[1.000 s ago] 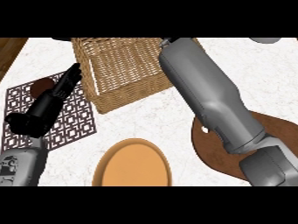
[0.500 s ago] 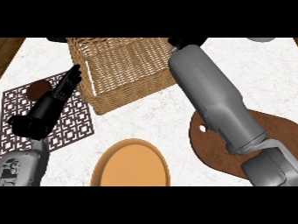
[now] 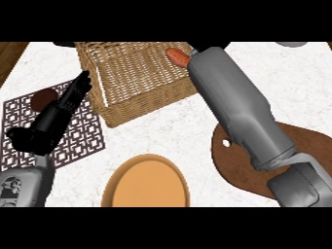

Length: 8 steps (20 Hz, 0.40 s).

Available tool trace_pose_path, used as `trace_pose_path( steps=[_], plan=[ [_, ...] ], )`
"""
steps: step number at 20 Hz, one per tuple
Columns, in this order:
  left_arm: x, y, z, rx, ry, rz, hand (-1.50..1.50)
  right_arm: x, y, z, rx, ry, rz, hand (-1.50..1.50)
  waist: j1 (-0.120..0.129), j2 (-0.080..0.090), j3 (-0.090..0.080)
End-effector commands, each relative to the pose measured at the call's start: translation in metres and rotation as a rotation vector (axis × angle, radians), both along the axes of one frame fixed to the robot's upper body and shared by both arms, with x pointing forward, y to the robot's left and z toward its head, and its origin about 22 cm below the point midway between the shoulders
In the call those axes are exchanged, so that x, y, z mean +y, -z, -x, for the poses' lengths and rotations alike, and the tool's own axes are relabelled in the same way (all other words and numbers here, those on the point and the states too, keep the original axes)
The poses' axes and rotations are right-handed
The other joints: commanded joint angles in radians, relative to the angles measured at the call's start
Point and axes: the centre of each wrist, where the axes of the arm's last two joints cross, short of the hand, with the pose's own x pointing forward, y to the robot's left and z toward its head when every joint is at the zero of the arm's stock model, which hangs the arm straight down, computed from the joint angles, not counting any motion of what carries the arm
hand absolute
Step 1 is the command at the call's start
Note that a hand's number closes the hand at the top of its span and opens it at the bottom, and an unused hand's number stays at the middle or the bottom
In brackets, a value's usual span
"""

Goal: Pick the sweet potato from the cutting board and place it in the basket

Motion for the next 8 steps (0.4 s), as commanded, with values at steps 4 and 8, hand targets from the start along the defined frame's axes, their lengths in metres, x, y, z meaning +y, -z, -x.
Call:
trace_pose_path(
  steps=[4, 8],
  plan=[
    [0.008, 0.005, 0.000, 0.007, -0.026, 0.006, 0.00, 0.002, -0.035, 0.000, -0.163, 0.003, -0.287, -1.50, -0.032, -0.008, 0.000],
    [0.002, -0.001, 0.001, 0.005, -0.025, 0.002, 0.00, -0.007, -0.024, 0.004, -0.142, 0.016, -0.429, -1.50, -0.022, -0.016, 0.001]
  ],
)
